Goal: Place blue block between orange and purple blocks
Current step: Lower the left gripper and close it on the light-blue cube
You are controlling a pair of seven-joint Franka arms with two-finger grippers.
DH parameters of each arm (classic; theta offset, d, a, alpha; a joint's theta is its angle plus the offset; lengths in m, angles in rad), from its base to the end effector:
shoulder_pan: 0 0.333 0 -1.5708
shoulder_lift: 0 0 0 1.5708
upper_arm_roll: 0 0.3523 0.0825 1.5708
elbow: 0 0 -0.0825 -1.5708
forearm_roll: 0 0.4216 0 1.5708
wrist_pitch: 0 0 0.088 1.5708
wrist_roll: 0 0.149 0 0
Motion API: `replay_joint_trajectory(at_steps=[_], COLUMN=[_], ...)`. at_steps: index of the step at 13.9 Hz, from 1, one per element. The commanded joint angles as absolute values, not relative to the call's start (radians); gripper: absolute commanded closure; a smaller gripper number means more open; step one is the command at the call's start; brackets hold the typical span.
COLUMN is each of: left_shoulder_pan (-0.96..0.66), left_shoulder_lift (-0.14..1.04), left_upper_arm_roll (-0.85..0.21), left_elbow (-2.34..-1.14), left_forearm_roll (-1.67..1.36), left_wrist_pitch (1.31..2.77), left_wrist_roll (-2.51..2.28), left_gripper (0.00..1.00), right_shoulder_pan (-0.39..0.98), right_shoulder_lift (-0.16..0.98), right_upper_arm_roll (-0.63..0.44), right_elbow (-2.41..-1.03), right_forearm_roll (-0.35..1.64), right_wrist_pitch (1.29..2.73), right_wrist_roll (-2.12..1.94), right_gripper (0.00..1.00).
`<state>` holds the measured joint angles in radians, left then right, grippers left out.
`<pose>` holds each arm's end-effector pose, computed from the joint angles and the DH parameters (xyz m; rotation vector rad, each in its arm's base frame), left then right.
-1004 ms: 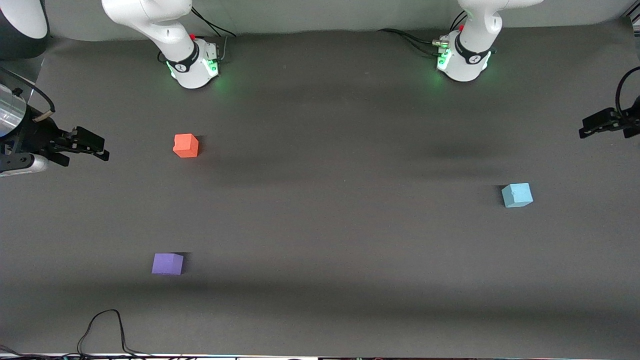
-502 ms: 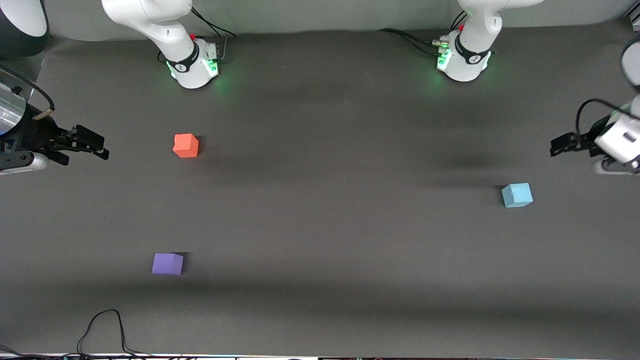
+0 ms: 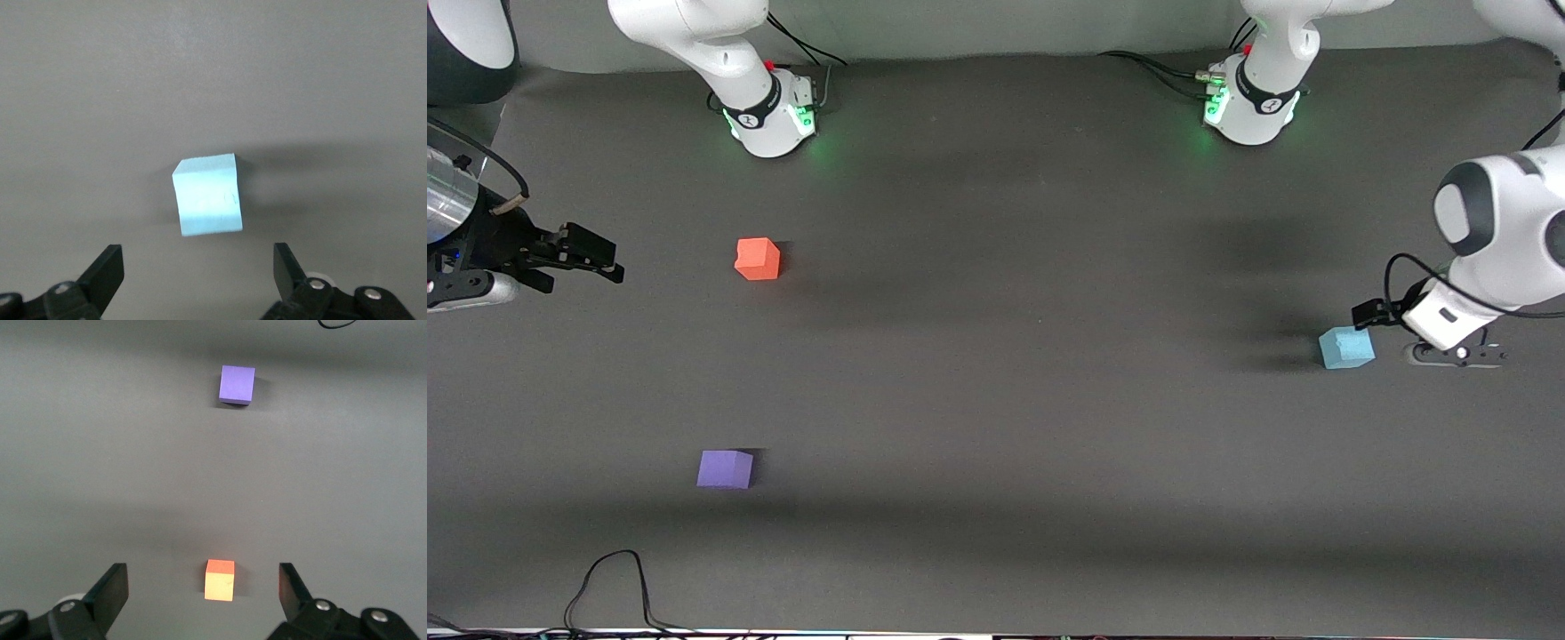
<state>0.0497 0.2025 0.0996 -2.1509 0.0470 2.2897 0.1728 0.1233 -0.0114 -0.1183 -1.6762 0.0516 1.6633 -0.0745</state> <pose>0.5803 0.0900 0.2691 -3.0948 0.0882 0.1098 0.5937 0.0099 0.5798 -3.0867 -0.1153 -0.0004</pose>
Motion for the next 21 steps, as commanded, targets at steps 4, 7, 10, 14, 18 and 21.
replay_joint_trajectory(at_steps=[4, 7, 10, 14, 18, 21], left_shoulder_pan=[0.043, 0.043, 0.043, 0.043, 0.049, 0.051], left_shoulder_lift=[0.305, 0.340, 0.380, 0.385, 0.380, 0.344], left_upper_arm_roll=[0.104, 0.106, 0.106, 0.104, 0.106, 0.109], left_elbow=[-2.167, -2.212, -2.214, -2.212, -2.192, -2.061], left_forearm_roll=[0.058, 0.051, 0.049, 0.048, 0.046, 0.046], left_wrist_pitch=[2.436, 2.537, 2.574, 2.565, 2.550, 2.340], left_wrist_roll=[0.166, 0.163, 0.160, 0.158, 0.156, 0.167], left_gripper=[0.00, 0.00, 0.00, 0.54, 0.56, 0.56], right_shoulder_pan=[0.130, 0.130, 0.130, 0.130, 0.130, 0.130], right_shoulder_lift=[-0.037, -0.037, -0.040, -0.040, -0.041, -0.041], right_upper_arm_roll=[-0.123, -0.123, -0.123, -0.123, -0.123, -0.124], right_elbow=[-1.703, -1.703, -1.701, -1.703, -1.703, -1.703], right_forearm_roll=[0.040, 0.040, 0.040, 0.040, 0.040, 0.040], right_wrist_pitch=[1.667, 1.671, 1.671, 1.667, 1.664, 1.663], right_wrist_roll=[-0.092, -0.092, -0.092, -0.092, -0.092, -0.097], right_gripper=[0.00, 0.00, 0.00, 0.00, 0.00, 0.00])
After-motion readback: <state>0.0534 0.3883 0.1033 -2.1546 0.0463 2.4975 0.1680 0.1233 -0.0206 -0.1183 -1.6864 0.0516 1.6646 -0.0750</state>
